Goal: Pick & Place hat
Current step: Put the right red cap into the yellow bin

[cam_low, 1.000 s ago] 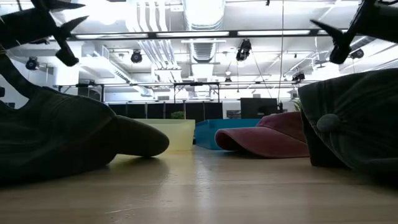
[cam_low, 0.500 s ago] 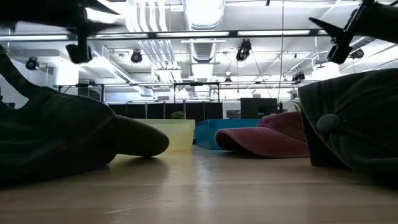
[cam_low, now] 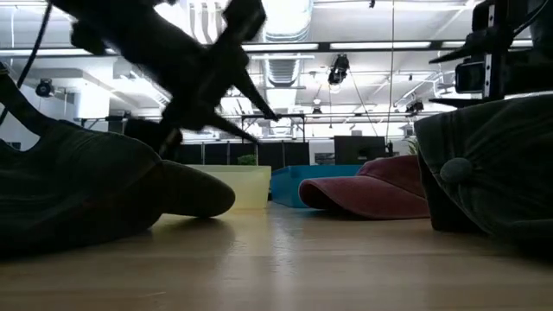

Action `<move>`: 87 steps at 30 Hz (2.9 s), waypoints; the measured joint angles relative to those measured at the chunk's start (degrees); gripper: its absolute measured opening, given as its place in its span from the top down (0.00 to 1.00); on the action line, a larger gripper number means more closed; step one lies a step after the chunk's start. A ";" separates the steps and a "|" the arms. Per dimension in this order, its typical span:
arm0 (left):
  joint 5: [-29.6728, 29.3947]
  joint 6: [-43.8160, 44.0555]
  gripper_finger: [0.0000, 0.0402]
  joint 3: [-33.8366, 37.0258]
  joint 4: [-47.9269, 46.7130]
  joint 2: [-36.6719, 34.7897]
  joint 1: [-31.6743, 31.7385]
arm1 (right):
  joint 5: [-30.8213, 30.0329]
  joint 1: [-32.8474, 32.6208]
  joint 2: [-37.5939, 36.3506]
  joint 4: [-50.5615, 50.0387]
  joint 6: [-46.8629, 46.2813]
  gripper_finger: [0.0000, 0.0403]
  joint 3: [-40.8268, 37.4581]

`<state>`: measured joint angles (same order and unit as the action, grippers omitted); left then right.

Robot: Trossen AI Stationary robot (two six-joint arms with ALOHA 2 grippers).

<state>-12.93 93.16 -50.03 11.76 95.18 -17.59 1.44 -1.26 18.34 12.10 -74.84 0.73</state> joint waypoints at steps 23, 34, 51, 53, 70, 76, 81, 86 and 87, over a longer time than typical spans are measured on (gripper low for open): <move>-5.57 -1.81 0.46 -8.66 12.07 18.23 8.10 | 3.06 0.20 10.60 -8.94 1.57 0.44 0.00; -0.85 -18.82 0.57 -22.85 16.25 27.66 9.99 | 3.23 0.17 16.12 -8.23 1.28 0.44 0.02; 2.84 -46.36 0.98 -29.73 -1.07 17.19 9.62 | 14.32 0.13 15.48 -6.14 6.48 0.44 4.31; 2.76 -52.99 0.99 -30.78 -12.18 12.53 9.24 | 15.91 0.13 15.28 -7.14 9.45 0.44 6.86; -22.02 -120.18 0.97 -62.81 -90.53 12.84 -4.54 | 10.80 0.15 18.68 -53.59 51.65 0.44 44.01; -40.68 -121.64 0.99 -57.93 -93.97 19.31 -7.93 | 2.70 0.20 25.64 -55.47 44.62 0.44 51.43; -46.33 -118.42 0.99 -54.03 -92.65 22.75 -11.84 | 2.90 0.02 34.95 -54.68 42.16 0.44 50.01; -46.17 -114.29 0.99 -53.72 -91.50 26.00 -16.30 | 2.91 0.03 43.20 -46.37 41.15 0.44 46.07; -45.90 -112.66 0.98 -53.74 -91.13 26.47 -17.06 | 3.26 0.04 44.57 -43.82 40.18 0.44 45.47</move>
<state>-58.84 -19.50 -103.77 -79.37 121.65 -34.65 4.70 -1.22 62.91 -31.72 -34.66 46.20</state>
